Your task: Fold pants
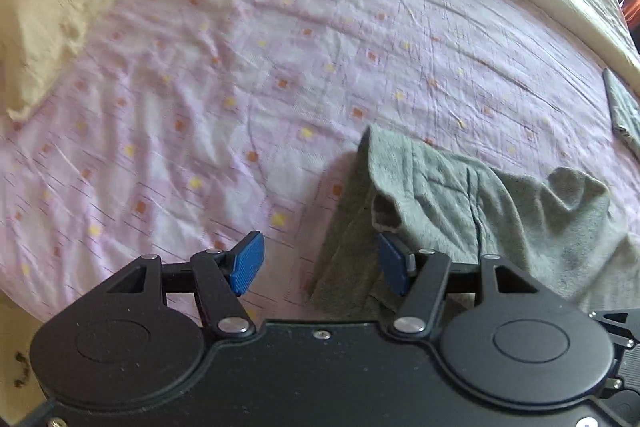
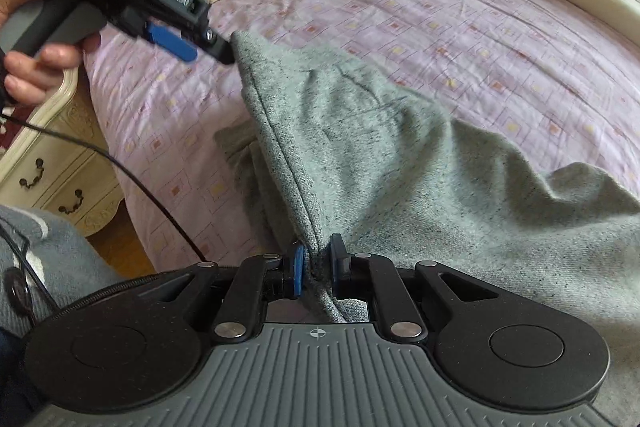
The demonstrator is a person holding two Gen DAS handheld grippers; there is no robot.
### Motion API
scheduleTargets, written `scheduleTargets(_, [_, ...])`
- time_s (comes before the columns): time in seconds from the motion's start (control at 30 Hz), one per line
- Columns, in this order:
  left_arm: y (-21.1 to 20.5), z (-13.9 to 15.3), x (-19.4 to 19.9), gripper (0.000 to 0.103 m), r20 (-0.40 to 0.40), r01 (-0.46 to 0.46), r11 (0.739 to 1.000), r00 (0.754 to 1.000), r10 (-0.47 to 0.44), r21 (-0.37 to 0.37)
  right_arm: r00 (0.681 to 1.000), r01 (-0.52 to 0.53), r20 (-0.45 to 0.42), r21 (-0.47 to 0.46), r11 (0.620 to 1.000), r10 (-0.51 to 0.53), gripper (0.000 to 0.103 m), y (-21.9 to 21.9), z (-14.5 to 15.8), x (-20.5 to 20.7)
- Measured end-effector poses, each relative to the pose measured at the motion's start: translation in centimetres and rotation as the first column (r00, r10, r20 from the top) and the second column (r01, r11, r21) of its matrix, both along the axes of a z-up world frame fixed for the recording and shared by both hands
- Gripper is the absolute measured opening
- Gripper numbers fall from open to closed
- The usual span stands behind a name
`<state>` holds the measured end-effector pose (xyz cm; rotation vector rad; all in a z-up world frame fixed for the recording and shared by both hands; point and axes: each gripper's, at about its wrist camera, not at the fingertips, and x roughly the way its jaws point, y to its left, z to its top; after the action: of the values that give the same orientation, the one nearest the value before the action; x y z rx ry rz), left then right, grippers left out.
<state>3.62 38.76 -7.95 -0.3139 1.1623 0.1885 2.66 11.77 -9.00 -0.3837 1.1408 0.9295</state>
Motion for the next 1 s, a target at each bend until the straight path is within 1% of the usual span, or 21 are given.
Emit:
scheduleTargets(0.07, [-0.9,1.2,-0.4,0.065,0.056,0.005,0.998,0.998,-0.009,0.070,1.000,-0.008,-0.007,-0.017,1.000,0.008,0.013,0.2,-0.4,-0.5])
scheduleTargets(0.13, [-2.0,2.4,-0.5,0.065,0.119,0.017,0.993,0.992,-0.031,0.121,1.000,-0.007,-0.007,-0.027,1.000,0.007,0.013,0.2,-0.9,-0.8])
scheduleTargets(0.17, [-2.7,2.8,-0.4,0.069,0.139,0.033,0.989,0.989,-0.053,0.142,1.000,-0.002,-0.010,-0.030,1.000,0.002,0.013,0.3,-1.1,-0.8])
scheduleTargets(0.2, [-3.5,2.9,-0.1,0.075,0.145,0.060,0.986,0.986,-0.084,0.158,1.000,0.006,-0.016,-0.031,1.000,-0.007,0.013,0.3,-1.3,-0.9])
scheduleTargets(0.23, [-4.4,2.7,0.5,0.075,0.140,0.104,0.981,0.982,-0.128,0.163,1.000,0.013,-0.021,-0.031,0.999,-0.013,0.013,0.4,-1.6,-0.9])
scheduleTargets(0.27, [-5.3,2.2,1.0,0.075,0.128,0.153,0.975,0.976,-0.174,0.163,1.000,0.015,-0.026,-0.032,0.999,-0.016,0.013,0.4,-1.8,-0.9])
scheduleTargets(0.33, [-7.3,0.8,2.4,0.075,0.079,0.237,0.957,0.964,-0.253,0.168,1.000,0.009,-0.027,-0.041,0.999,-0.010,0.013,0.6,-2.3,-1.2])
scheduleTargets(0.4, [-9.3,-1.1,3.5,0.075,0.017,0.310,0.937,0.948,-0.316,0.161,0.999,0.013,-0.037,-0.047,0.999,-0.015,0.013,0.6,-2.7,-1.4])
scheduleTargets(0.47, [-10.8,-2.8,4.2,0.075,-0.038,0.364,0.922,0.931,-0.362,0.134,0.998,0.030,-0.046,-0.043,0.999,-0.032,0.013,0.6,-3.0,-1.6])
scheduleTargets(0.57, [-12.7,-5.3,4.8,0.075,-0.116,0.421,0.897,0.906,-0.408,0.132,0.997,0.057,-0.044,-0.044,0.997,-0.059,0.013,0.6,-3.4,-1.7])
scheduleTargets(0.63, [-13.8,-7.7,5.0,0.078,-0.212,0.458,0.869,0.883,-0.419,0.188,0.994,0.102,-0.029,-0.034,0.994,-0.103,0.015,0.3,-3.2,-1.8])
scheduleTargets(0.67, [-14.2,-8.6,4.9,0.082,-0.240,0.472,0.855,0.874,-0.423,0.214,0.991,0.127,-0.024,-0.024,0.992,-0.128,0.015,0.0,-3.0,-1.8])
scheduleTargets(0.7, [-14.3,-8.9,4.7,0.084,-0.233,0.472,0.850,0.876,-0.423,0.232,0.987,0.158,-0.026,-0.014,0.987,-0.158,0.016,-0.5,-2.7,-2.0])
scheduleTargets(0.73, [-14.3,-8.9,4.6,0.092,-0.230,0.463,0.849,0.882,-0.412,0.253,0.983,0.183,-0.029,-0.006,0.983,-0.183,0.018,-1.0,-2.3,-2.0])
scheduleTargets(0.77, [-14.2,-8.9,4.6,0.096,-0.237,0.452,0.853,0.887,-0.397,0.261,0.974,0.225,-0.032,0.012,0.974,-0.225,0.020,-1.9,-1.7,-1.9])
scheduleTargets(0.8, [-13.9,-8.9,4.7,0.096,-0.241,0.435,0.865,0.893,-0.380,0.249,0.960,0.280,-0.031,0.027,0.960,-0.279,0.020,-3.1,-1.0,-1.9])
scheduleTargets(0.87, [-13.0,-8.8,5.0,0.097,-0.246,0.390,0.898,0.908,-0.338,0.203,0.918,0.396,-0.029,0.050,0.917,-0.395,0.020,-5.7,0.2,-1.9])
scheduleTargets(0.93, [-12.3,-8.8,5.3,0.097,-0.252,0.345,0.924,0.920,-0.299,0.166,0.839,0.544,-0.021,0.058,0.837,-0.544,0.020,-9.7,1.2,-1.5])
scheduleTargets(0.97, [-12.2,-8.7,5.3,0.097,-0.251,0.331,0.930,0.925,-0.286,0.160,0.794,0.607,-0.016,0.057,0.792,-0.607,0.020,-11.6,1.5,-1.4])
scheduleTargets(1.0, [-12.2,-8.5,5.2,0.096,-0.252,0.321,0.933,0.927,-0.276,0.161,0.734,0.678,-0.005,0.049,0.733,-0.679,0.021,-14.0,1.8,-1.3])
